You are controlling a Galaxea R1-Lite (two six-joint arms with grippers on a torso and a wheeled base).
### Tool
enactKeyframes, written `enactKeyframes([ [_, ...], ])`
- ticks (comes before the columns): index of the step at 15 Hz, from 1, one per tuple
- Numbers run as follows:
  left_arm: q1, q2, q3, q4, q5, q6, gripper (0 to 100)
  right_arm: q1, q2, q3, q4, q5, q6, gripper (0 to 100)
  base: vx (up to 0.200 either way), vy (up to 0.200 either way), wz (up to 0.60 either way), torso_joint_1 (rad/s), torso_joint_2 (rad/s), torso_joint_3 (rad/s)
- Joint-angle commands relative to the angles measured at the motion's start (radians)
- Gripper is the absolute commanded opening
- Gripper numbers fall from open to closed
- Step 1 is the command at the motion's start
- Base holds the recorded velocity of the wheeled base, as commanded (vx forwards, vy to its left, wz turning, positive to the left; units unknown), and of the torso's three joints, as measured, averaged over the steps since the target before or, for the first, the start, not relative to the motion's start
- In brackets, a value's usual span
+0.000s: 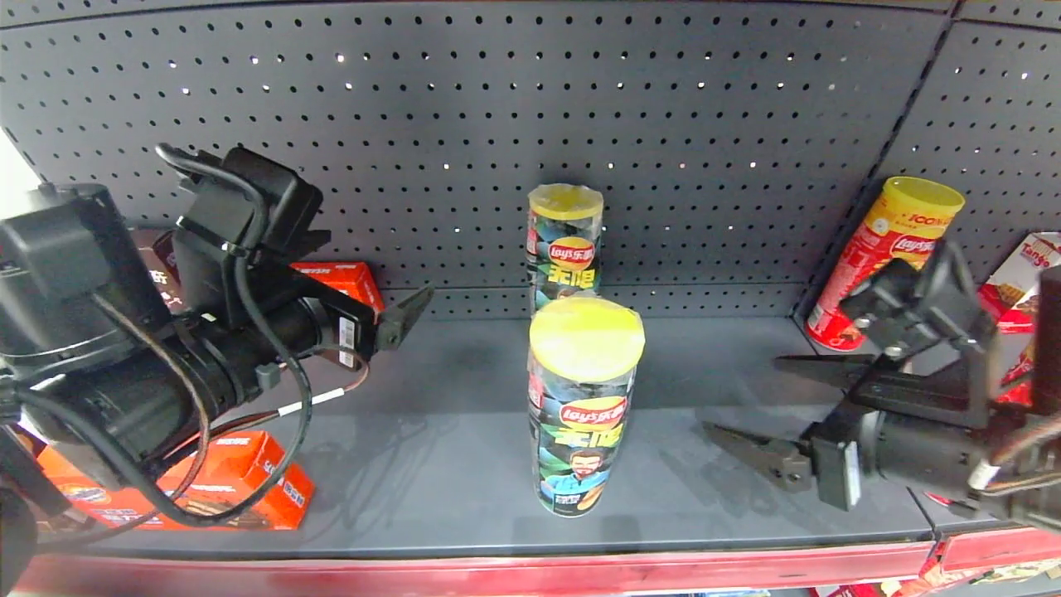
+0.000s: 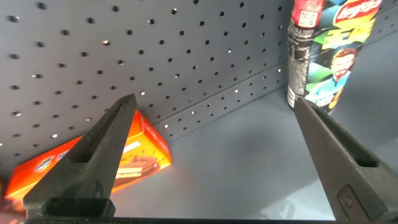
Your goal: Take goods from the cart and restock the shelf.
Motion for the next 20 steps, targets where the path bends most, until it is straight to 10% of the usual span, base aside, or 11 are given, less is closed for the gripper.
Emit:
enactKeyframes([
  [1,-0.003,-0.139,0.019,0.067,0.0,-0.002,100,0.0,-0.277,0.107,-0.006,0.002,-0.006,100,0.0,0.0,0.0,0.0,0.0,0.0],
  [6,-0.012,-0.455,0.214,0.122,0.0,0.004,100,0.041,-0.609,0.34,-0.003,0.005,-0.003,100,0.0,0.0,0.0,0.0,0.0,0.0],
  [10,-0.101,-0.854,0.282,0.469,0.003,0.003,100,0.061,-0.823,0.488,0.004,0.003,0.017,100,0.0,0.0,0.0,0.0,0.0,0.0],
  [16,-0.087,-1.234,0.276,0.932,0.0,0.003,100,0.063,-0.925,0.613,0.022,0.01,0.029,100,0.0,0.0,0.0,0.0,0.0,0.0],
  [20,-0.043,-1.374,0.443,0.997,0.0,-0.003,100,0.053,-1.036,0.702,0.063,0.007,0.055,100,0.0,0.0,0.0,0.0,0.0,0.0],
])
